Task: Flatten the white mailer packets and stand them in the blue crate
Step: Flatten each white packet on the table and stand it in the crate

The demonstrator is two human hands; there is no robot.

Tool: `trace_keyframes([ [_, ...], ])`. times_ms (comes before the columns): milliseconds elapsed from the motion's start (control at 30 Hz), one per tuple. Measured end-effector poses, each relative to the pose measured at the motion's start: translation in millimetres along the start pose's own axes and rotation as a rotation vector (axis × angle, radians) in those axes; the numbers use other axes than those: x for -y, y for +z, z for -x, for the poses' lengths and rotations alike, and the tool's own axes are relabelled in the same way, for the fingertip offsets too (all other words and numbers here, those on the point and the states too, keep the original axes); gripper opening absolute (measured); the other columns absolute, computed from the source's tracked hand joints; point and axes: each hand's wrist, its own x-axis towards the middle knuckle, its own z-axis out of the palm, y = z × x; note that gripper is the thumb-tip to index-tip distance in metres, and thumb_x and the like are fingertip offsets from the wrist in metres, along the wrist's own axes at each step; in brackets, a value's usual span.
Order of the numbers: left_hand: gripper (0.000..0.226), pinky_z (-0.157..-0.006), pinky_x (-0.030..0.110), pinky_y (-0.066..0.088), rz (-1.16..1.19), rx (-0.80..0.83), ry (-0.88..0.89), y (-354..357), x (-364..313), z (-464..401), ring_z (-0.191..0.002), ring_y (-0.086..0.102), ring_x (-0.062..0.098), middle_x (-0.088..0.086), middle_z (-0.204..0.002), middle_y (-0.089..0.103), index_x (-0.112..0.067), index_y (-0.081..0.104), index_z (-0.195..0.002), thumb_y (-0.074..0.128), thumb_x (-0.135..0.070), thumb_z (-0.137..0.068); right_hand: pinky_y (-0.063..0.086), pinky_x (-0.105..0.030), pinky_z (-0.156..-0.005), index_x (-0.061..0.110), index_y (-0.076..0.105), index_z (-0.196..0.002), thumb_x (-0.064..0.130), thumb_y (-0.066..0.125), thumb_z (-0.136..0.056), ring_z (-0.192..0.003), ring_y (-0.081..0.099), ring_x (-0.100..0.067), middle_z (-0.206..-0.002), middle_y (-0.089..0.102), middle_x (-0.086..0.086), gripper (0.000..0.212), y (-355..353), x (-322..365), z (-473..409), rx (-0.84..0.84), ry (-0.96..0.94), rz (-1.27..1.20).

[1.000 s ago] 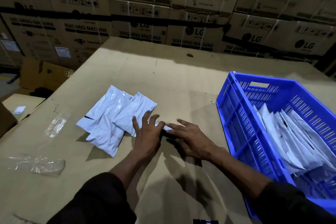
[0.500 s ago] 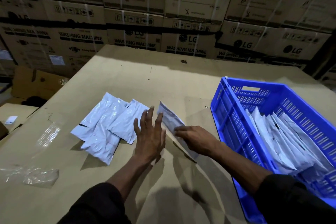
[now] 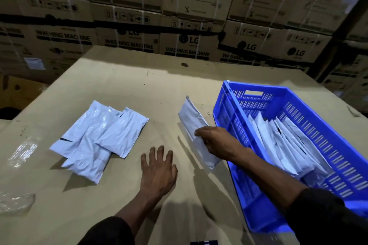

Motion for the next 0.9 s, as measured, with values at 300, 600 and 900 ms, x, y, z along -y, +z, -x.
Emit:
trace_keyframes([
  [300,0.052,-0.108,0.066,0.034,0.081,-0.204,0.078,-37.7,-49.0,-28.1,-0.139,0.045,0.039,0.013,-0.149,0.05,-0.014,0.058,-0.135,0.04,-0.04,-0.094,0.058,-0.045,-0.069,0.008,0.072,-0.106,0.001,0.05,-0.079,-0.085,0.071,-0.034,-0.1,0.074,-0.011,0.034,-40.9,-8.0,2.7,-0.293,-0.039,-0.087],
  [600,0.044,-0.109,0.068,0.034,0.089,-0.331,0.248,-134.9,-158.9,-103.6,-0.138,0.044,0.039,0.013,-0.146,0.051,-0.017,0.063,-0.124,0.036,-0.038,-0.097,0.057,-0.035,-0.08,0.004,0.075,-0.102,-0.007,0.064,-0.08,-0.089,0.073,-0.026,-0.102,0.076,-0.009,0.027,-139.2,-77.9,39.6,-0.586,0.031,-0.063],
  [900,0.066,-0.119,0.068,-0.01,-0.048,-0.079,0.41,-140.2,-273.5,-123.2,-0.157,-0.008,0.039,0.014,-0.172,0.003,-0.015,0.028,-0.158,0.04,-0.052,-0.105,0.053,-0.04,-0.076,0.01,0.075,-0.106,-0.008,0.06,-0.075,-0.091,0.07,-0.036,-0.1,0.075,-0.012,0.039,-154.7,-172.4,128.7,-0.266,0.325,0.128],
])
